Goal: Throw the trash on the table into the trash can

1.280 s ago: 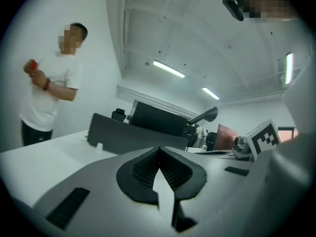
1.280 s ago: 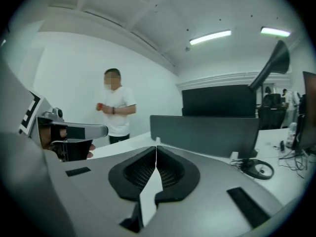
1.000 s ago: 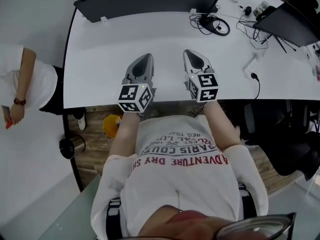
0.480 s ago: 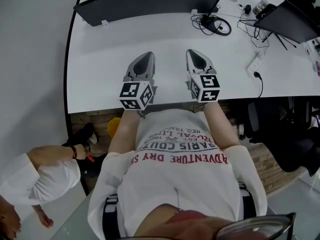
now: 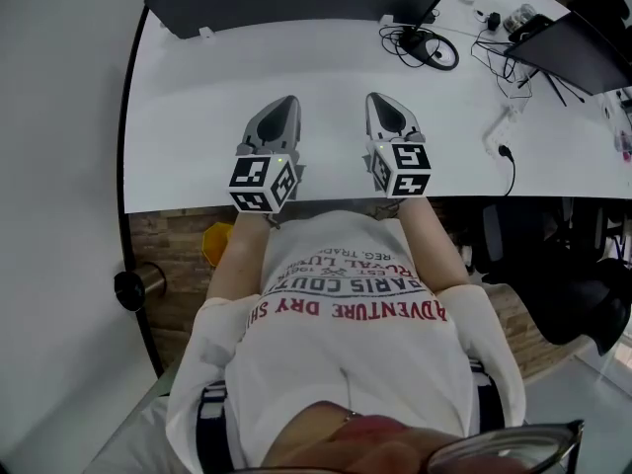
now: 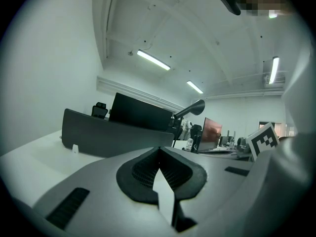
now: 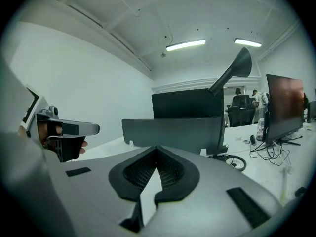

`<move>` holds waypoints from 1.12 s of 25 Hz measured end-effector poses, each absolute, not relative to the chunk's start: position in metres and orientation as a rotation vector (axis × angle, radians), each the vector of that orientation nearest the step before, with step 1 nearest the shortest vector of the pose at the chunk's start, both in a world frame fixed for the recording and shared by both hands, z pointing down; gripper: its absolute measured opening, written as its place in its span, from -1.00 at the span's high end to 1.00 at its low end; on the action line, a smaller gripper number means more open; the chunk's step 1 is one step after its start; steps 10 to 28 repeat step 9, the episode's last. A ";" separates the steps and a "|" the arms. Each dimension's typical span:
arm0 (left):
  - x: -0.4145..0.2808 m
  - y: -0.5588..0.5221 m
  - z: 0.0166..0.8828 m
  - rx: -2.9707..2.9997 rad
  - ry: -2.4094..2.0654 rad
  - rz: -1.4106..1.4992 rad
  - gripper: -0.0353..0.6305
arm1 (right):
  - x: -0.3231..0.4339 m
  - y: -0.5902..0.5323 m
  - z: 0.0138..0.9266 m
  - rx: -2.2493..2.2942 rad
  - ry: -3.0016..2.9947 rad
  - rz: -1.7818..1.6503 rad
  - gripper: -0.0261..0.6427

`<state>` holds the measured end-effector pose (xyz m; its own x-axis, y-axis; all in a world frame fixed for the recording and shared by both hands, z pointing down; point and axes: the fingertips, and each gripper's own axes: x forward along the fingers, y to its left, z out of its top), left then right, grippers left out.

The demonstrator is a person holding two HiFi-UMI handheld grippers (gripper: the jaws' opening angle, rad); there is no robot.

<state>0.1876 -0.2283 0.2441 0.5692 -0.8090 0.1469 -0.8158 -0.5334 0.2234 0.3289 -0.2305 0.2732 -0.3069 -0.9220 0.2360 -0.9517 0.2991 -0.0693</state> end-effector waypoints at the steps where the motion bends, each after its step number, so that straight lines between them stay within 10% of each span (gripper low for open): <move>1: 0.187 -0.228 0.245 2.535 -1.346 0.038 0.82 | 0.329 -0.230 0.274 1.747 -2.404 0.292 0.85; 28: 0.182 -0.228 0.244 2.522 -1.351 0.034 0.82 | 0.323 -0.229 0.275 1.730 -2.385 0.276 0.85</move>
